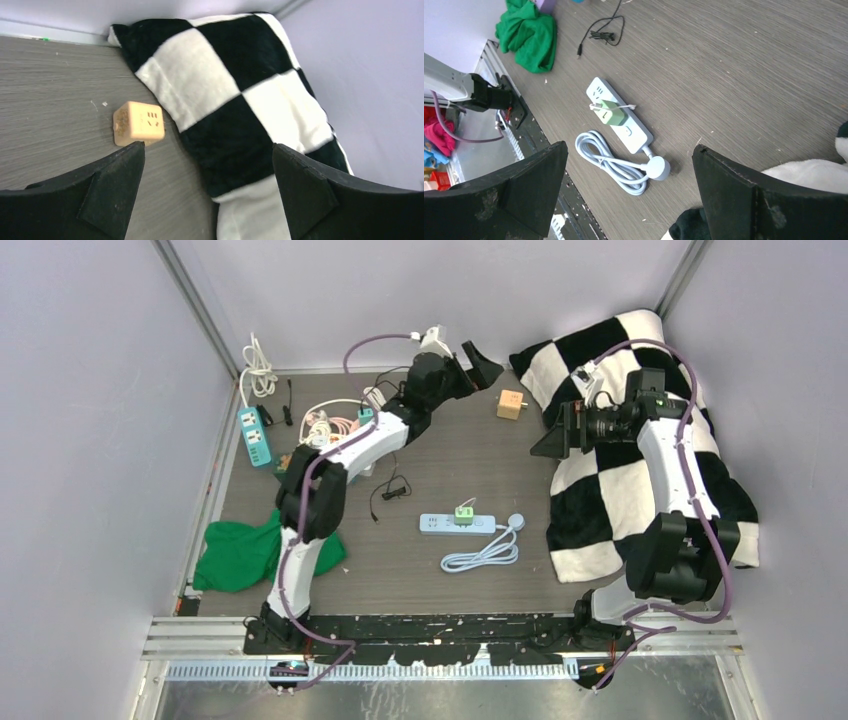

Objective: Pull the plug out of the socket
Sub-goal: Place the plug at the center of the board, then remove the plug from the socket.

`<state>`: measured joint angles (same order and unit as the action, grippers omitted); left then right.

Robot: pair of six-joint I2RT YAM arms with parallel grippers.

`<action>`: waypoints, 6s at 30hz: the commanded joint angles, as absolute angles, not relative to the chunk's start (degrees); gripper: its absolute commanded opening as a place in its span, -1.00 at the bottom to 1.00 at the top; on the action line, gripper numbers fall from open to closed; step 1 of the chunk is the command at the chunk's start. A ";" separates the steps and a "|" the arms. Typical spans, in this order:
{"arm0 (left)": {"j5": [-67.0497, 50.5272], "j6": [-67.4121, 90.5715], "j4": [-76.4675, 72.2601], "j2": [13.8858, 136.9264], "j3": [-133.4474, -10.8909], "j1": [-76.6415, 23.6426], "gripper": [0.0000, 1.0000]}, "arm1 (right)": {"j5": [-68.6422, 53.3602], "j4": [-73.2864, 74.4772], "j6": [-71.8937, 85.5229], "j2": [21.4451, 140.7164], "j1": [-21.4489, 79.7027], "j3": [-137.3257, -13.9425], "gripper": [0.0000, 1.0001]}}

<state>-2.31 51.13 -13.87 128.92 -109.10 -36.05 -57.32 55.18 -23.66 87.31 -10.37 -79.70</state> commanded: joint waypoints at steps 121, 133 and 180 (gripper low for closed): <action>-4.13 32.55 -14.61 54.06 -21.72 -35.87 0.93 | -35.55 40.94 -58.40 96.21 29.53 -65.86 0.25; -6.13 31.91 -17.63 57.49 -21.71 -35.90 0.93 | -37.76 42.69 -59.93 98.02 31.37 -68.14 0.24; -20.92 39.62 -49.27 67.87 -16.97 -34.51 0.99 | -46.41 57.14 -66.93 92.64 26.50 -73.09 -0.97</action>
<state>-14.31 47.42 -43.94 70.98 -17.52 -34.74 -41.71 54.76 -65.87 96.07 27.94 -71.42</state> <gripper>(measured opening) 0.996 0.373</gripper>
